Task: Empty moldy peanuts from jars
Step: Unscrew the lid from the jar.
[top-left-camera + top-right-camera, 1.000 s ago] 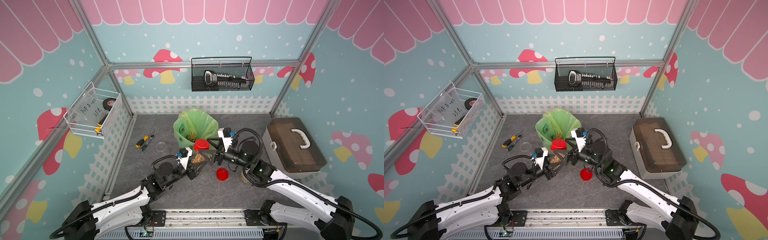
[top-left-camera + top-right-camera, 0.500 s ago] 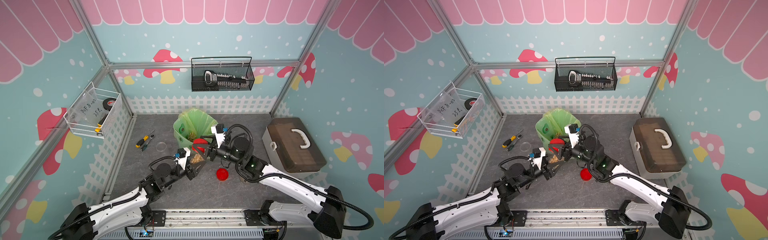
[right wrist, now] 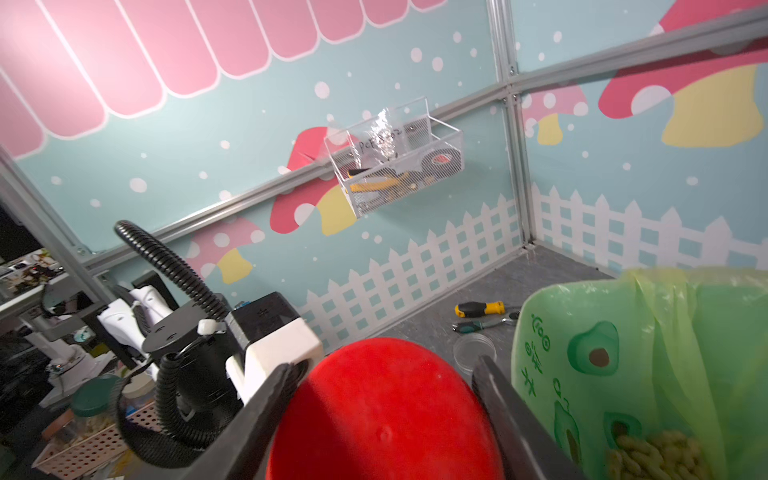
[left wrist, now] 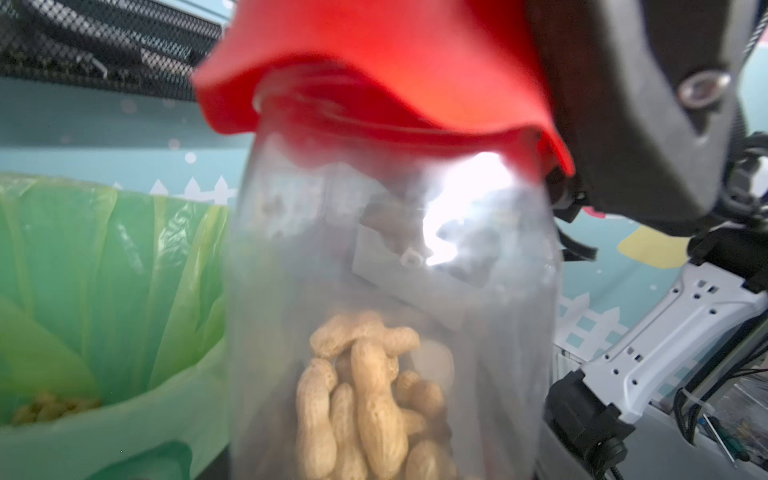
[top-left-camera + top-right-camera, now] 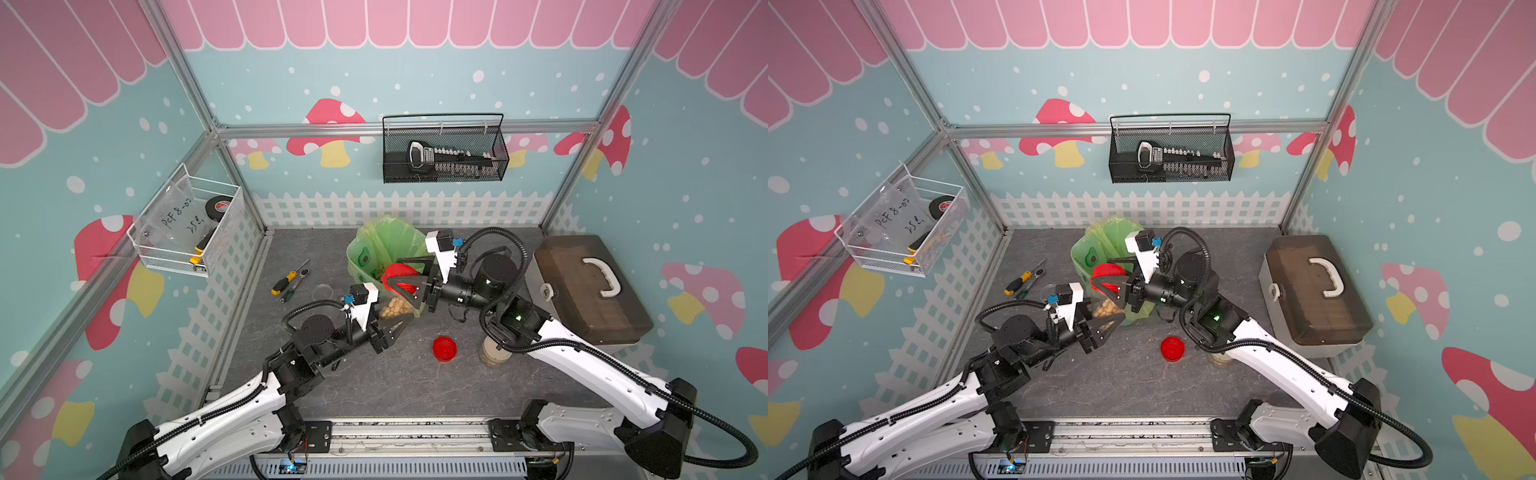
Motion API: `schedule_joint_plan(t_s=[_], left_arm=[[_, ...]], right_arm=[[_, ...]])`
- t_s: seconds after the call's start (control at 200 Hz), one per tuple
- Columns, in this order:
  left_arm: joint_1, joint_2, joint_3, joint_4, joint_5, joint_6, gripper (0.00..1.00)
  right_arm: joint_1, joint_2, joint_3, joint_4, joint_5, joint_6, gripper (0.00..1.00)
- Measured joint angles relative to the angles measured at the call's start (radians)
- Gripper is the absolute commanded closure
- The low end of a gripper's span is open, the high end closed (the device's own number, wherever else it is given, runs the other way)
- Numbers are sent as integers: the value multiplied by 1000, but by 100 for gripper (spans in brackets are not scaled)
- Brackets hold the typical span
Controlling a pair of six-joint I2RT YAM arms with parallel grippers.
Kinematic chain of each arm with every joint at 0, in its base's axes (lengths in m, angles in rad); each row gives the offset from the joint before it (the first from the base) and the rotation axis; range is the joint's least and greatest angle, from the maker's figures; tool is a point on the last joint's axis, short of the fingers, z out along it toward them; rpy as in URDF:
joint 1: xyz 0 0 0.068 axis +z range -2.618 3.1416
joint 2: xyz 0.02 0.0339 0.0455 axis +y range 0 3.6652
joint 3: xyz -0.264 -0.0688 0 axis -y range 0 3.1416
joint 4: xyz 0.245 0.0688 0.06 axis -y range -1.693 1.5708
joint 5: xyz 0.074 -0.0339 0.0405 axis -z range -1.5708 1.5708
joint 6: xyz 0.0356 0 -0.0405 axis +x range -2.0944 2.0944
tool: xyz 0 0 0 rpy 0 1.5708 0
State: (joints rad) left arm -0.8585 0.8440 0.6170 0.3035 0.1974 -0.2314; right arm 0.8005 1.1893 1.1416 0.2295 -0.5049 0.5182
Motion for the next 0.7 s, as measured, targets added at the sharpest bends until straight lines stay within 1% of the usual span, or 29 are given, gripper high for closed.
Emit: schedule_joint_plan(t_s=[0.135,0.275,0.38,0.455,0.51,0.635,0.7], left_arm=[[19,24,103,-40,117,-8,59],[38,40,157,-43,222,-12,59],[46,36,166,-45,256,-11,59],[45,33,164,-60,273,-3,59],[41,33,160,-71,285,7,59],[39,34,144,-103,284,20,59],[39,37,137,-111,277,28,59]], right_arm=[[-51,8,69,29,-168,11,48],[-100,50,140,75,-368,48,44],[-118,98,196,92,-490,73,32],[-126,111,198,89,-530,71,18],[-126,118,185,80,-541,68,12],[-127,125,142,66,-542,49,3],[-127,131,130,52,-536,40,2]])
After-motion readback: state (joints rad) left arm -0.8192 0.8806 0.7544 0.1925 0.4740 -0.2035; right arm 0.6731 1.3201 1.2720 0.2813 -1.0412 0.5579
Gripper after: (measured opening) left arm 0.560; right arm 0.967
